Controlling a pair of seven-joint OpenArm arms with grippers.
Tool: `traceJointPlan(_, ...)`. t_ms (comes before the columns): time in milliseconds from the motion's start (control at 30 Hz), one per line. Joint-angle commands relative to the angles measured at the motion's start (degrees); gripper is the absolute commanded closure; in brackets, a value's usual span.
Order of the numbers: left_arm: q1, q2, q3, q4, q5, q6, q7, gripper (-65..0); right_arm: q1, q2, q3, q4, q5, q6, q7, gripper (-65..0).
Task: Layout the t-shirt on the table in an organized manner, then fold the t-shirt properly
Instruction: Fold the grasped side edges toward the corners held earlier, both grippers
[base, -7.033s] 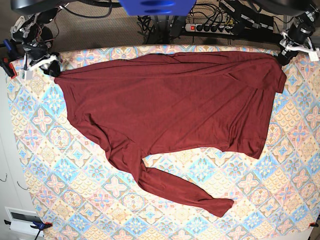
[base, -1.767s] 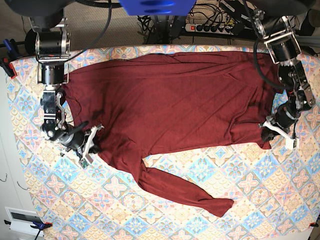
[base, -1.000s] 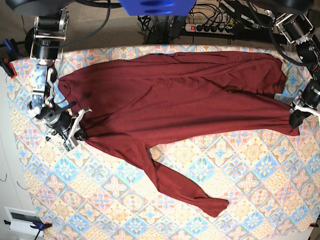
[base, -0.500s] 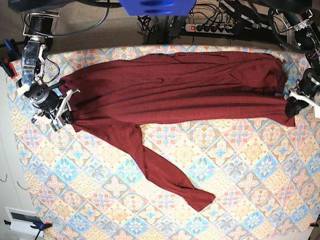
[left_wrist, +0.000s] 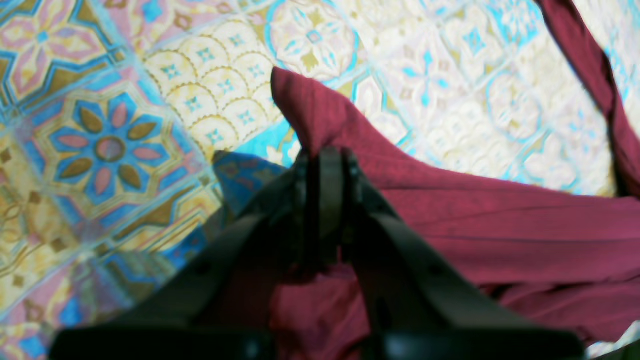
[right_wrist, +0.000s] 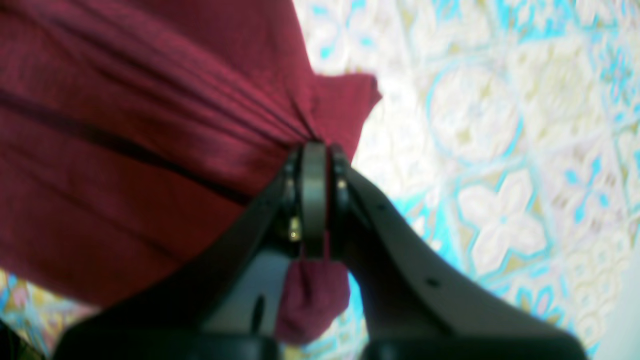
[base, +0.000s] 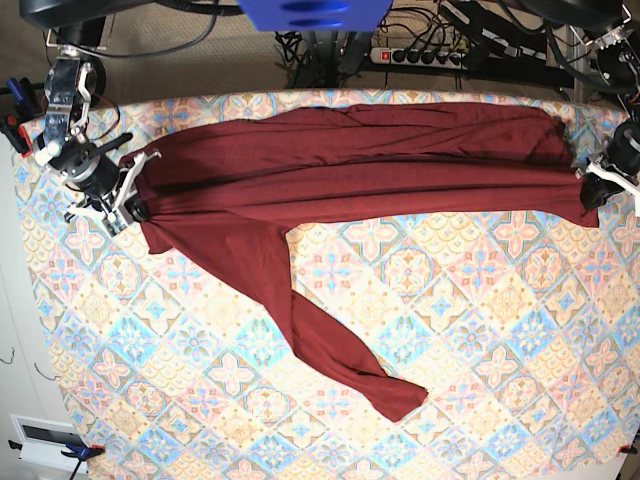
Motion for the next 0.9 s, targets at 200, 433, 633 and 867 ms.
traceJointPlan(200,-0.11,-0.94,5.52,0.55,5.34,0.20,-1.29,0.0,-0.84,1.13,0.63,0.86,0.04,-0.51,0.96,0.0)
traceJointPlan(433,-0.02,-0.85,10.62,0.55,8.77,0.29,-1.29,0.0,-2.51,1.13,0.54,0.86,-0.22,-0.51,0.96,0.0)
traceJointPlan(633,0.15,-0.85,11.24,0.55,8.85,0.38,-0.85,0.0,-3.57,1.13,0.37,0.69,-0.22,-0.51,0.96,0.0)
traceJointPlan(867,-0.29,-0.85,11.24,0.55,14.39,0.38,1.96,0.0,-3.57,1.13,0.28,0.25,-0.31,-0.51,0.96,-0.1)
